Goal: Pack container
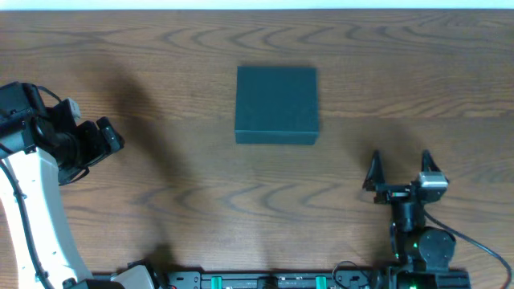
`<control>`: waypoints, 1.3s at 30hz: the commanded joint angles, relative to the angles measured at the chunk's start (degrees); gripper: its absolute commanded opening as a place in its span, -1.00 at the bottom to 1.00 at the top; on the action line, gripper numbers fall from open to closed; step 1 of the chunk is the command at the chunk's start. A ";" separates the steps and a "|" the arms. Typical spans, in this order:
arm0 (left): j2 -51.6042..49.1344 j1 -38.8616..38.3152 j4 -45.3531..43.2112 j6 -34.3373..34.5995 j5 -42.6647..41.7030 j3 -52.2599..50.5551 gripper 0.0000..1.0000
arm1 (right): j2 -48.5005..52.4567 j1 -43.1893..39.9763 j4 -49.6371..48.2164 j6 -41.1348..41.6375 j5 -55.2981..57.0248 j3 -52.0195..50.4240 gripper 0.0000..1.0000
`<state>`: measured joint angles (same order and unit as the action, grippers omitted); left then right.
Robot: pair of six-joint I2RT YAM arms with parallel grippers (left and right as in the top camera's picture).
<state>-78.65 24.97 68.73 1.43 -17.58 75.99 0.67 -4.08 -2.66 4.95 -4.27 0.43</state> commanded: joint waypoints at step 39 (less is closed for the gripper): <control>27.50 -18.01 -29.68 -17.33 1.44 -16.22 0.90 | -0.28 1.64 6.93 5.27 4.07 -0.11 0.99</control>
<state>-58.26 11.40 44.53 -5.67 -16.36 66.24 0.69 -3.03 3.90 9.65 -0.73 0.40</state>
